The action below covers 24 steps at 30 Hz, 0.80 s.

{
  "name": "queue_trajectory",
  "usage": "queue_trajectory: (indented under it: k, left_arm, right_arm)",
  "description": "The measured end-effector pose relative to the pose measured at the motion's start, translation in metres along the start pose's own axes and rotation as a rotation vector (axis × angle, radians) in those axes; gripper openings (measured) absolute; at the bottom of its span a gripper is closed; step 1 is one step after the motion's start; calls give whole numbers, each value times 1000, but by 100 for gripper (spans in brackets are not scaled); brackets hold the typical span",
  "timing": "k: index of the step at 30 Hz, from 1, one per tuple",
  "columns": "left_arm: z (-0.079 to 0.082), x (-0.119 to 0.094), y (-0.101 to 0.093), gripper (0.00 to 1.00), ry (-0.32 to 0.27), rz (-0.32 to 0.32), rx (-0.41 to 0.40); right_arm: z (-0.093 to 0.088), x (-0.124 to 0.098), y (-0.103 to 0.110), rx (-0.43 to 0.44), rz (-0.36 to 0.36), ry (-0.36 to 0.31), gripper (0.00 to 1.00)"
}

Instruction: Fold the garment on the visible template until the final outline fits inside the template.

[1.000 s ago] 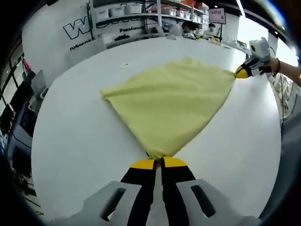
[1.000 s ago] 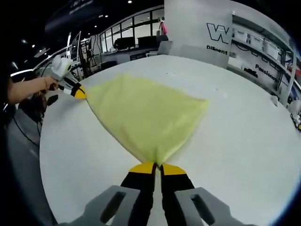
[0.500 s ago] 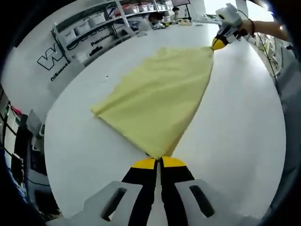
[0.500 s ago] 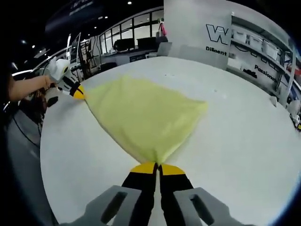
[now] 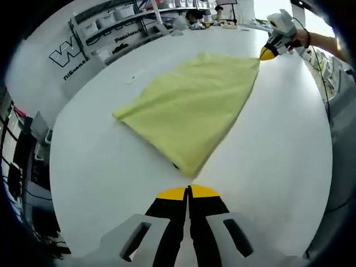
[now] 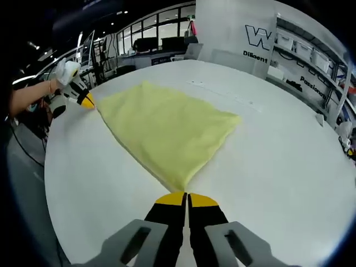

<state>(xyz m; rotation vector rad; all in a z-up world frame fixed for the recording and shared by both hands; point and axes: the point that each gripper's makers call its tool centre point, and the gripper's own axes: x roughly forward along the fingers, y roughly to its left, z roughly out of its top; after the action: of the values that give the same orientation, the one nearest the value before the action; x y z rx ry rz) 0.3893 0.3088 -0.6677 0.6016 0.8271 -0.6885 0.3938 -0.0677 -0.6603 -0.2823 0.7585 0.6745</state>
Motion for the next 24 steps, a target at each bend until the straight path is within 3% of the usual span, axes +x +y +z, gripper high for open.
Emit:
queue_trajectory:
  k: [5, 6, 10, 11, 12, 13, 15, 19, 24]
  left_arm:
    - [7, -6, 5, 9, -54, 22, -96]
    - [10, -8, 3, 12, -82, 10, -185]
    - [14, -10, 3, 26, -110, 7, -213]
    - [15, -11, 1, 28, -112, 5, -214]
    - [21, -13, -3, 30, -128, -8, -248]
    - [28, -13, -4, 30, -155, -14, -315]
    - [30, -13, -2, 30, -168, -8, -340]
    - [33, -4, 1, 28, -193, -2, -485]
    - [30, 2, 0, 33, -177, -2, -537]
  right_arm:
    - [0, -8, -7, 19, -30, -8, 0]
    - [3, -10, -6, 43, -29, -25, 2]
    - [6, -10, -5, 89, -25, -38, 25]
    - [7, -10, -4, 109, -28, -40, 27]
    - [13, -10, 4, 199, -2, -63, 28]
    - [13, -10, 5, 197, 2, -61, 26]
    - [13, -8, 7, 196, 8, -60, 25]
    - [12, -2, 13, 205, 20, -54, 24]
    - [8, 3, 13, 230, 31, -40, 22]
